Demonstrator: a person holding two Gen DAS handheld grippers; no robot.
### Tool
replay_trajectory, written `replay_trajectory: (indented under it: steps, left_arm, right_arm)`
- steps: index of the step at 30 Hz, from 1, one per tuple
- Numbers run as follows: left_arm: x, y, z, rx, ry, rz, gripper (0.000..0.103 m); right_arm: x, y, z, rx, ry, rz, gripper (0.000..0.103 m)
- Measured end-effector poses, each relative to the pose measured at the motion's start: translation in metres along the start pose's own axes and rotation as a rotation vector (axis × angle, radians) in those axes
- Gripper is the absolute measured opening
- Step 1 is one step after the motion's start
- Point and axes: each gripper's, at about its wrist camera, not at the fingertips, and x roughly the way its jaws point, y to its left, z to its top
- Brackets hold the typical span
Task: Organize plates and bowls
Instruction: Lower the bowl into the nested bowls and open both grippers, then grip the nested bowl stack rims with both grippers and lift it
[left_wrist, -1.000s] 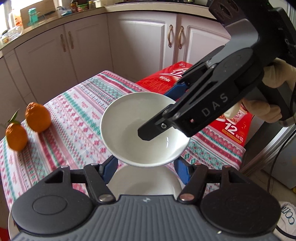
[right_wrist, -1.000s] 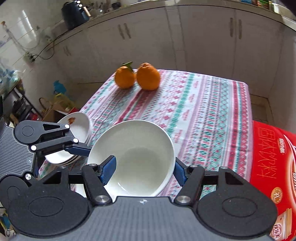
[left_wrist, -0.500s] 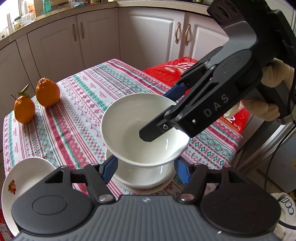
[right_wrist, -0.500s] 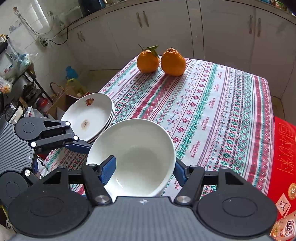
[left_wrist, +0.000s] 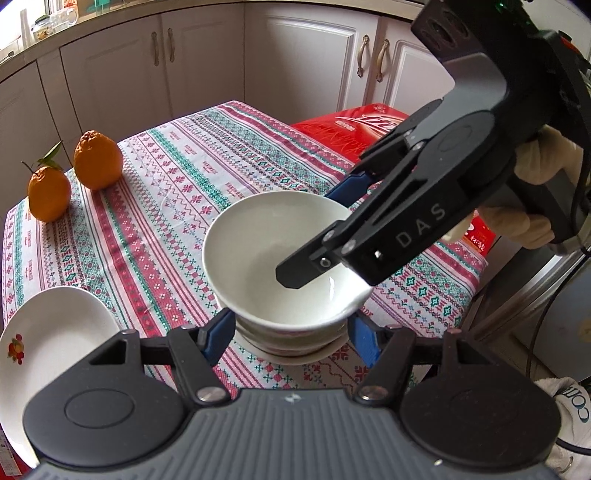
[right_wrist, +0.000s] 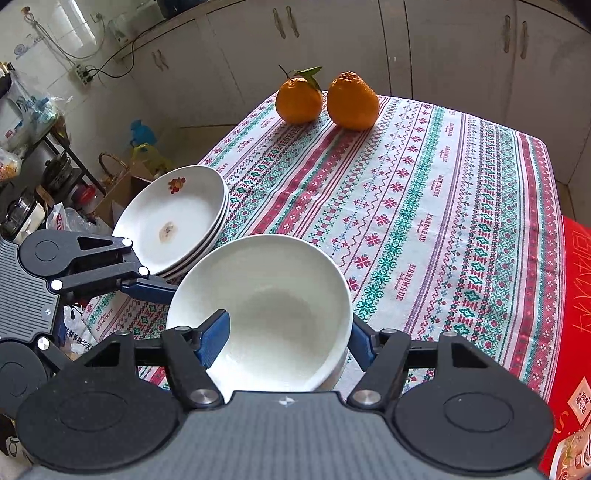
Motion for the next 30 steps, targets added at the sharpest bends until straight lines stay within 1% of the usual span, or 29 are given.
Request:
replay_trajectory:
  steps: [5, 9, 10, 11, 12, 13, 17, 19, 21, 24, 27, 30]
  left_arm:
    - [0.002, 0.001, -0.002, 0.000, 0.006, -0.004, 0.070]
    - [0.003, 0.002, -0.003, -0.001, 0.007, -0.019, 0.074]
    - [0.003, 0.003, -0.003, -0.003, 0.003, -0.022, 0.076]
    - [0.002, 0.003, -0.004, -0.001, -0.003, -0.020, 0.080]
    - [0.001, 0.003, -0.005, 0.002, -0.011, -0.015, 0.084]
    - [-0.001, 0.004, -0.005, 0.005, -0.019, -0.008, 0.084]
    - [-0.008, 0.008, -0.009, -0.002, -0.044, -0.017, 0.085]
    - [-0.010, 0.010, -0.013, -0.003, -0.051, -0.022, 0.086]
    - [-0.011, 0.011, -0.019, 0.006, -0.051, -0.027, 0.087]
    - [-0.008, 0.011, -0.027, 0.031, -0.041, -0.024, 0.087]
    - [-0.005, 0.011, -0.033, 0.053, -0.039, -0.018, 0.087]
    - [0.002, 0.011, -0.036, 0.077, -0.032, -0.027, 0.087]
  right_arm:
    - [0.003, 0.001, -0.001, -0.011, 0.007, -0.005, 0.074]
    - [0.004, 0.002, -0.002, -0.015, 0.013, -0.005, 0.077]
    - [0.003, 0.003, -0.003, -0.021, 0.013, -0.004, 0.080]
    - [0.003, 0.004, -0.003, -0.029, 0.010, -0.005, 0.086]
    - [0.001, 0.005, -0.003, -0.036, 0.004, -0.014, 0.089]
    - [-0.001, 0.006, -0.004, -0.043, -0.005, -0.024, 0.094]
    - [-0.009, 0.004, -0.007, -0.063, -0.041, -0.037, 0.096]
    - [-0.013, 0.003, -0.011, -0.079, -0.064, -0.030, 0.097]
    - [-0.020, 0.002, -0.017, -0.109, -0.091, -0.024, 0.098]
    - [-0.029, 0.004, -0.030, -0.194, -0.136, -0.048, 0.103]
    - [-0.032, 0.009, -0.045, -0.272, -0.140, -0.077, 0.103]
    - [-0.024, 0.012, -0.058, -0.337, -0.120, -0.096, 0.103]
